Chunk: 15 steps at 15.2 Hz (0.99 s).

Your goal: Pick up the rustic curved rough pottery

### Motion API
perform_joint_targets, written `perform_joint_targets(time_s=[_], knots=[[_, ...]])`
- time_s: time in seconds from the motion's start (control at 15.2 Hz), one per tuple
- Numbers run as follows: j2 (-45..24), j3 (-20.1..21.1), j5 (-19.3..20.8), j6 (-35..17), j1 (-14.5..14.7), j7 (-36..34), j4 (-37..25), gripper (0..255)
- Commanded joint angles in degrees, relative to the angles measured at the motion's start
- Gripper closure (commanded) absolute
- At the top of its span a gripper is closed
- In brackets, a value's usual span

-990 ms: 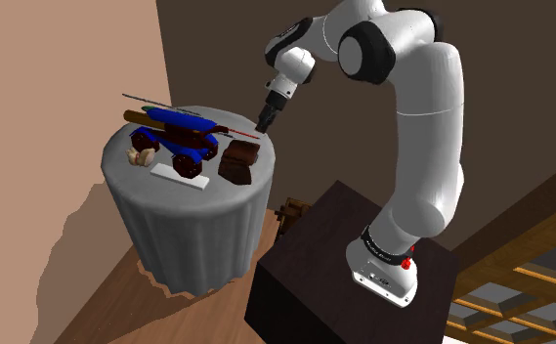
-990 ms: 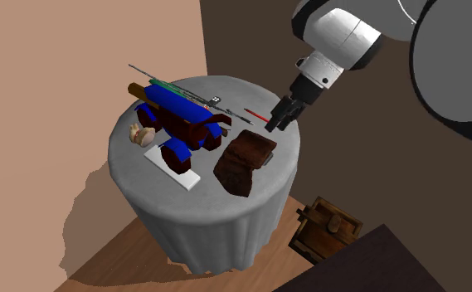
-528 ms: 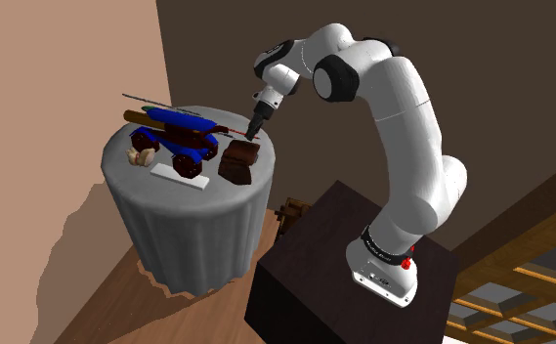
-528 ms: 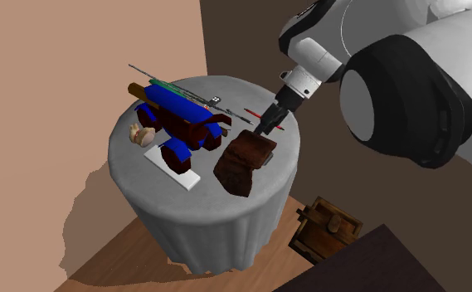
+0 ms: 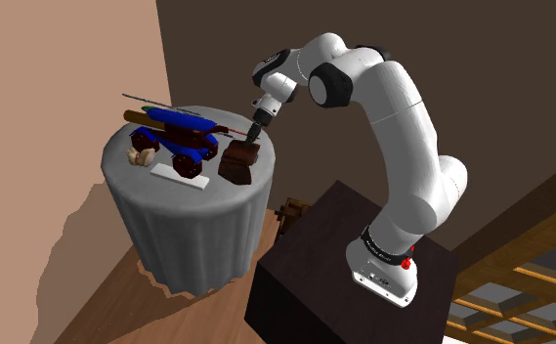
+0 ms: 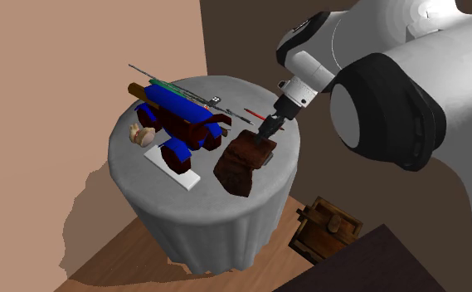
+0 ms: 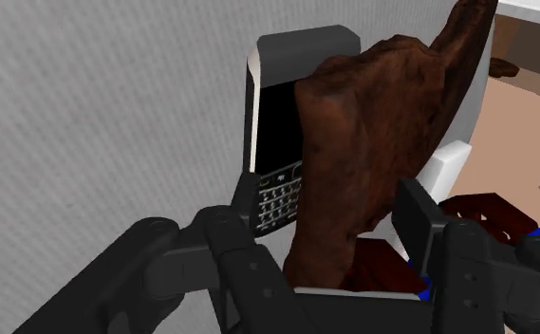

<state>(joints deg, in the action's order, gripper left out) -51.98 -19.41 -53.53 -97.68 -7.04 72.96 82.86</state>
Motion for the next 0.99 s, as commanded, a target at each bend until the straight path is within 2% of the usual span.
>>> perform_joint_targets(time_s=[0.0, 0.53, 0.92], knots=[[-0.07, 0.02, -0.03, -0.08, 0.01, 0.06, 0.01, 255], [-0.06, 0.04, -0.05, -0.08, 0.05, -0.02, -0.04, 255], [3.31, -0.68, 0.86, 1.60, 0.52, -1.42, 1.15, 255]])
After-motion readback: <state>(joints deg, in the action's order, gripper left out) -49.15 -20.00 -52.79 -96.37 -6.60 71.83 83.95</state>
